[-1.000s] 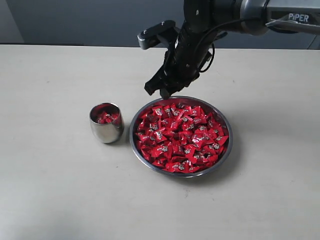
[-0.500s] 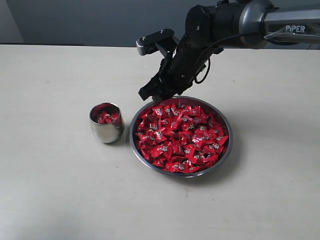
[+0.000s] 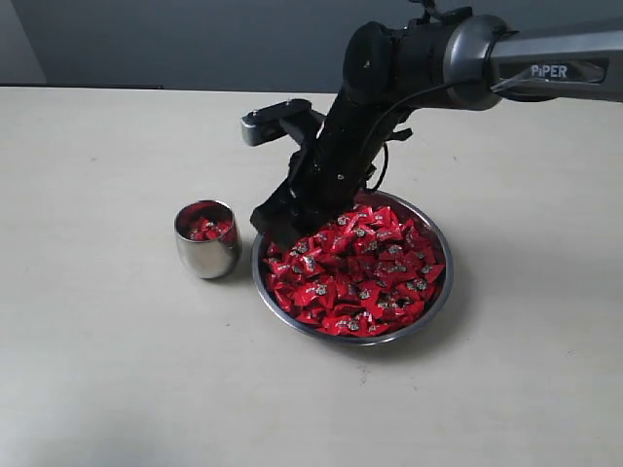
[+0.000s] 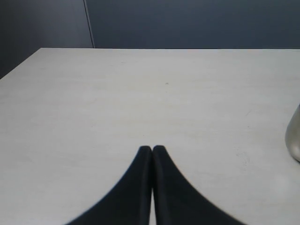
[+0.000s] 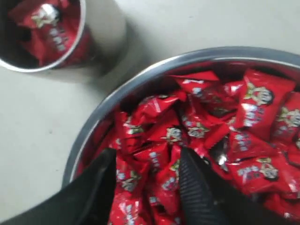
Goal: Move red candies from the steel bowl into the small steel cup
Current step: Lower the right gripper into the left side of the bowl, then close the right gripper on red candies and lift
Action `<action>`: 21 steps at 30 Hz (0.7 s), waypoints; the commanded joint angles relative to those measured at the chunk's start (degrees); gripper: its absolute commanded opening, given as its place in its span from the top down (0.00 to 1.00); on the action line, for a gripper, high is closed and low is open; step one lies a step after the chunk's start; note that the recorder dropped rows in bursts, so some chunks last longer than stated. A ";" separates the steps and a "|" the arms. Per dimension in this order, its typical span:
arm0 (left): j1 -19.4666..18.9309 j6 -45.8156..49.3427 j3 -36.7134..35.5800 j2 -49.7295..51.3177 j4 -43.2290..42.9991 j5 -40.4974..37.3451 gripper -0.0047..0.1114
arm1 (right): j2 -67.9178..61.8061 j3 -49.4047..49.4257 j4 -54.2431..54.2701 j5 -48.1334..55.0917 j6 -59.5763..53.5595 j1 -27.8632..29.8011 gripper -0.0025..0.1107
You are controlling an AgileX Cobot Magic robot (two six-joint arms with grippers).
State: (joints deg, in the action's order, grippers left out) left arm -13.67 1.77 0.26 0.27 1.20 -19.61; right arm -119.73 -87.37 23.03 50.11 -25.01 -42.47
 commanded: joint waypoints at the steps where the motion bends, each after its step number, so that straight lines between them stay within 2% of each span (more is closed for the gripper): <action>1: 0.55 -0.08 -0.26 -0.27 0.06 0.47 0.96 | 0.20 0.26 -1.15 2.26 -1.99 -2.87 0.61; 5: 0.55 -0.08 -0.26 -0.27 0.06 0.47 0.96 | 0.20 0.26 -1.89 6.79 -10.84 -3.85 0.61; 6: 0.55 -0.08 -0.26 -0.27 0.06 0.47 0.96 | 0.20 0.26 -2.80 9.14 -17.18 -3.85 0.61; 8: 0.55 -0.08 -0.26 -0.27 0.06 0.47 0.96 | 0.30 0.26 -3.91 10.54 -22.94 -3.16 0.61; 21: 0.55 -0.08 -0.26 -0.27 0.06 0.47 0.96 | 1.92 0.26 -4.27 4.18 -37.22 -2.70 0.61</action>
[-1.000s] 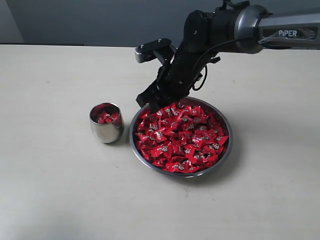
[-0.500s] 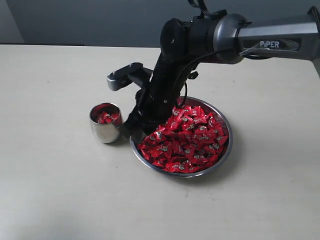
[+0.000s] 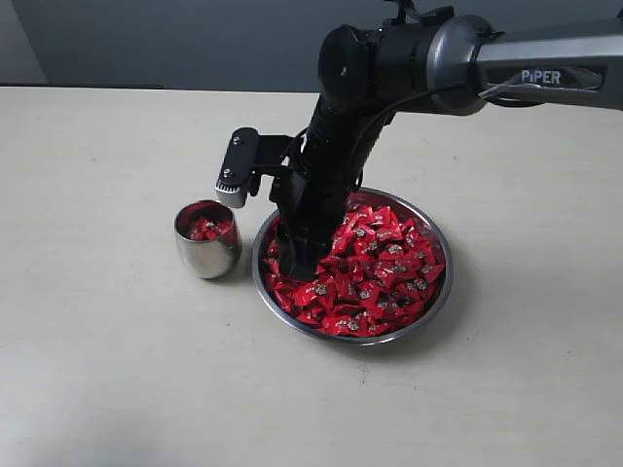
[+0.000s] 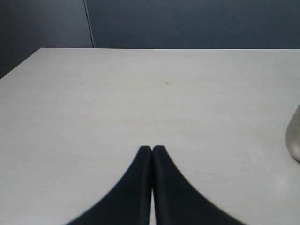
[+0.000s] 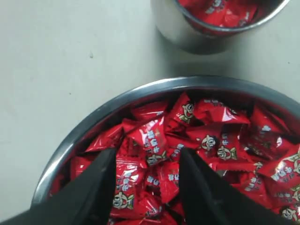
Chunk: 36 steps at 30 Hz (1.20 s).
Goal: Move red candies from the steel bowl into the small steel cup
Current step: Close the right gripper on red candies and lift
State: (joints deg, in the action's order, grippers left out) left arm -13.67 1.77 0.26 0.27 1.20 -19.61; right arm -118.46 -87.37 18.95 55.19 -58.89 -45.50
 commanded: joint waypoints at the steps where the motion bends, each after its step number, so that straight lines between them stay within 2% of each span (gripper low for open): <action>1: 0.55 -0.08 -0.26 -0.27 0.06 0.47 0.96 | 0.65 0.26 -0.20 -1.13 -4.09 0.32 0.61; 9: 0.55 -0.08 -0.26 -0.27 0.06 0.47 0.96 | 0.65 0.26 2.89 -2.59 -11.06 0.32 0.61; 19: 0.55 -0.08 -0.26 -0.27 0.06 0.47 0.96 | 0.65 0.26 -3.22 0.10 -10.99 0.32 0.61; 36: 0.55 -0.08 -0.26 -0.27 0.06 0.47 0.96 | -2.45 0.26 1.13 -5.64 -10.99 0.21 0.61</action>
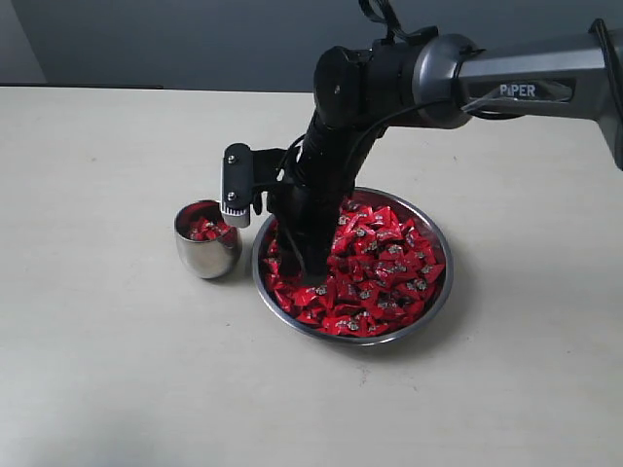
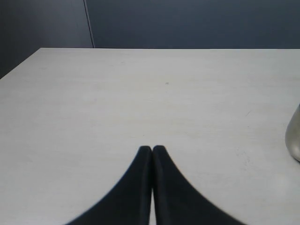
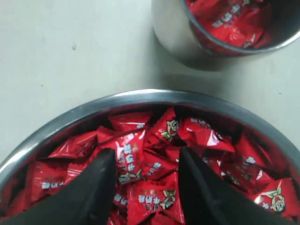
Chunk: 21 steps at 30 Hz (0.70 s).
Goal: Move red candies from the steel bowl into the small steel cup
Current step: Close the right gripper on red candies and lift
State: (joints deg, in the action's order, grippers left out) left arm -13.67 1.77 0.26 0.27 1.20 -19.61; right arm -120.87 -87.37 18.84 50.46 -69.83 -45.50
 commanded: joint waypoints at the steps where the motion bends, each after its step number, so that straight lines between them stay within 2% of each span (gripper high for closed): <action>1: 0.55 -0.08 -0.26 -0.27 0.06 0.47 0.96 | -0.20 0.26 1.24 -1.03 -0.05 0.21 0.61; 16: 0.55 -0.08 -0.26 -0.27 0.06 0.47 0.96 | -2.40 0.26 1.62 1.33 0.45 0.21 0.61; 18: 0.55 -0.08 -0.26 -0.27 0.06 0.47 0.96 | -2.40 0.26 1.62 1.52 0.45 0.21 0.66; 21: 0.55 -0.08 -0.26 -0.27 0.06 0.47 0.96 | -2.40 0.26 1.62 1.52 0.45 0.21 0.85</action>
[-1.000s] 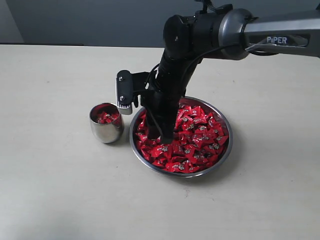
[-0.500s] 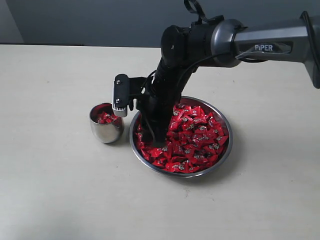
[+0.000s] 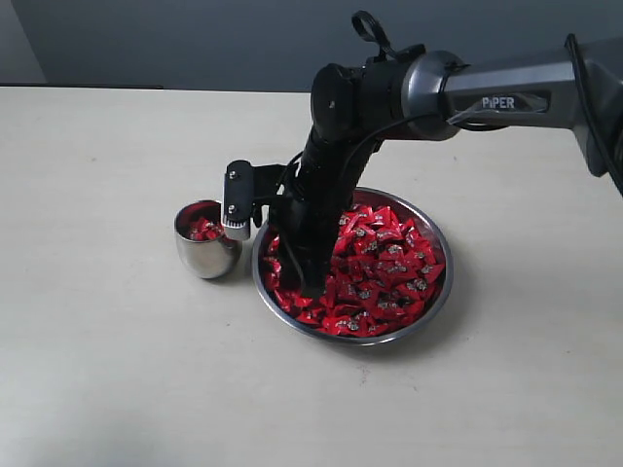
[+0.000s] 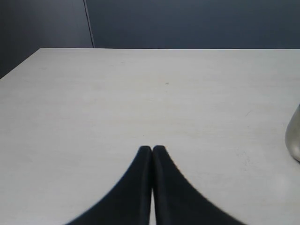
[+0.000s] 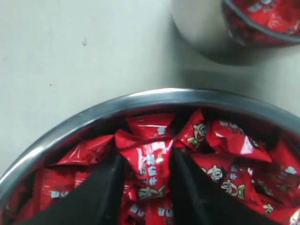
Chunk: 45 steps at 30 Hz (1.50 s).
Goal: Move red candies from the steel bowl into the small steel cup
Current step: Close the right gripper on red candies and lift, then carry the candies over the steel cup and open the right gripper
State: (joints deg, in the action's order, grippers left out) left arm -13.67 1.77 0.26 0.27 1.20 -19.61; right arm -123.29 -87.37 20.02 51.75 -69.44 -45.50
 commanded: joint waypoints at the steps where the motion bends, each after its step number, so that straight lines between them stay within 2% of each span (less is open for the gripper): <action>1: 0.55 -0.08 -0.26 -0.27 0.06 0.47 0.96 | 0.02 0.26 0.44 0.24 0.06 0.21 0.93; 2: 0.55 -0.08 -0.26 -0.27 0.06 0.47 0.96 | 0.02 0.26 0.44 0.24 0.06 0.21 0.98; 22: 0.55 -0.08 -0.26 -0.27 0.06 0.47 0.96 | 6.94 0.26 -6.97 -0.11 5.47 0.21 0.98; 26: 0.55 -0.08 -0.26 -0.27 0.06 0.47 0.96 | 8.79 -0.13 -3.05 -6.50 8.21 0.21 0.98; 34: 0.55 -0.08 -0.26 -0.27 0.06 0.47 0.96 | 7.90 -6.85 18.18 -15.72 9.04 0.10 0.98; 39: 0.55 -0.08 -0.26 -0.27 0.06 0.47 0.96 | 3.94 -11.99 18.80 -11.96 12.68 0.10 0.98; 45: 0.55 -0.08 -0.26 -0.27 0.06 0.47 0.96 | -0.32 -16.27 12.35 -8.70 27.61 0.10 0.98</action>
State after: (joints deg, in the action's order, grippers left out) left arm -13.67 1.77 0.26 0.27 1.20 -19.61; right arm -122.44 -101.72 36.21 41.28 -49.45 -45.50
